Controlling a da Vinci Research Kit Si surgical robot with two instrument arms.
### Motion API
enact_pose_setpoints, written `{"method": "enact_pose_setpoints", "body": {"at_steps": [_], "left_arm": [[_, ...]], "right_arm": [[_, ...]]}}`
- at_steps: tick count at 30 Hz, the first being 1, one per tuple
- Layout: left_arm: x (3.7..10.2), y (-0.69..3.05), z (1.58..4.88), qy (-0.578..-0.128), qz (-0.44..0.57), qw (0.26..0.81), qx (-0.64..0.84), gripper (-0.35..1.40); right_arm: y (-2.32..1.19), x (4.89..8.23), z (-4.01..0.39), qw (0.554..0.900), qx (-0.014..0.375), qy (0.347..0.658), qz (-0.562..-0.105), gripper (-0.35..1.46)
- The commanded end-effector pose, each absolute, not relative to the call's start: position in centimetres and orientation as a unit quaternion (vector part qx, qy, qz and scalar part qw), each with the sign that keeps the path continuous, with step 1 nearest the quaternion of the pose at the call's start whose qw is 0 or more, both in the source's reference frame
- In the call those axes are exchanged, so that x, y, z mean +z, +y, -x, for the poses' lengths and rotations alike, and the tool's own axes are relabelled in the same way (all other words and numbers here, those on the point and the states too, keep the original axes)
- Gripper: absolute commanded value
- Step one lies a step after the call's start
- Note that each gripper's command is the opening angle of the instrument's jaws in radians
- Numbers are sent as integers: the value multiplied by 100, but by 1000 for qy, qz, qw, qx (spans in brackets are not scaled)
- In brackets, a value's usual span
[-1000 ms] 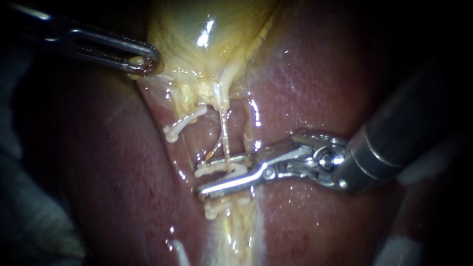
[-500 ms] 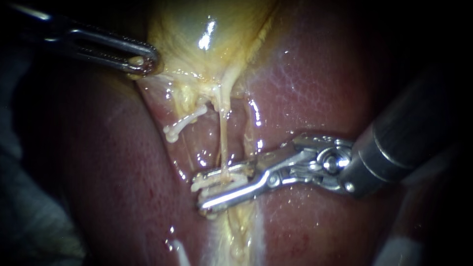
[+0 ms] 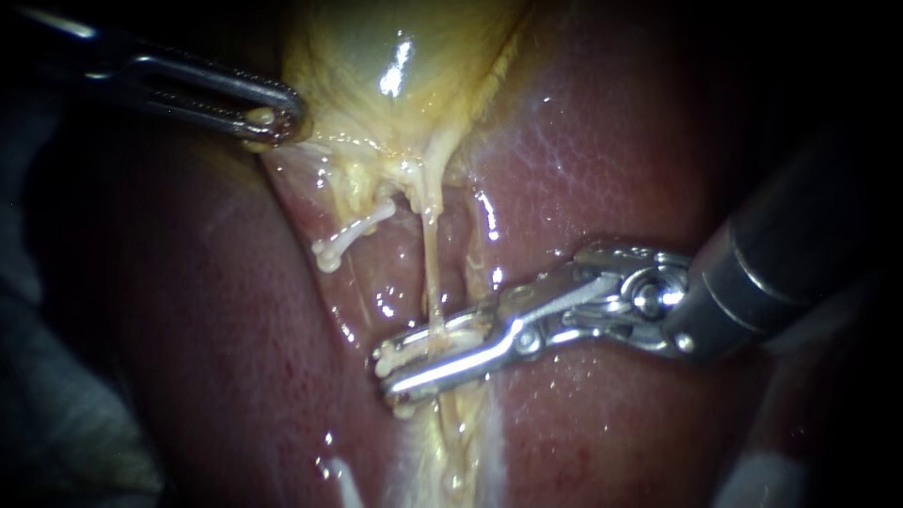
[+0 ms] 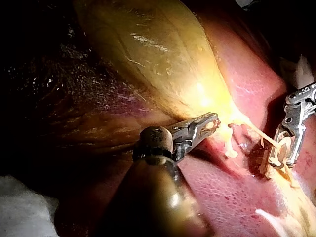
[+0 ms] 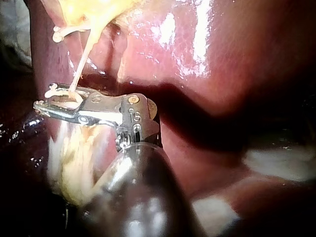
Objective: Clipping second clip right tube
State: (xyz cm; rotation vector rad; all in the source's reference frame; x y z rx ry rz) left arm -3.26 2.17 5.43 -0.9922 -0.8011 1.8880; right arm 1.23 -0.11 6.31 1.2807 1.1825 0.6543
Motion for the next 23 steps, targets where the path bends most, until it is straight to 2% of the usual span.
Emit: {"method": "enact_pose_setpoints", "body": {"at_steps": [1,5,8,10,23], "left_arm": [[543,217,326,-319,396,418,753,-35],[543,217,326,-319,396,418,753,-35],[543,217,326,-319,396,418,753,-35],[543,217,326,-319,396,418,753,-35],[543,217,326,-319,396,418,753,-35]], "right_arm": [[-11,631,-123,597,282,509,-552,4],[-10,630,-122,597,282,509,-552,-13],[-10,630,-121,596,283,508,-554,-35],[-11,630,-118,591,294,498,-563,-35],[-11,633,-115,591,293,498,-563,-35]]}}
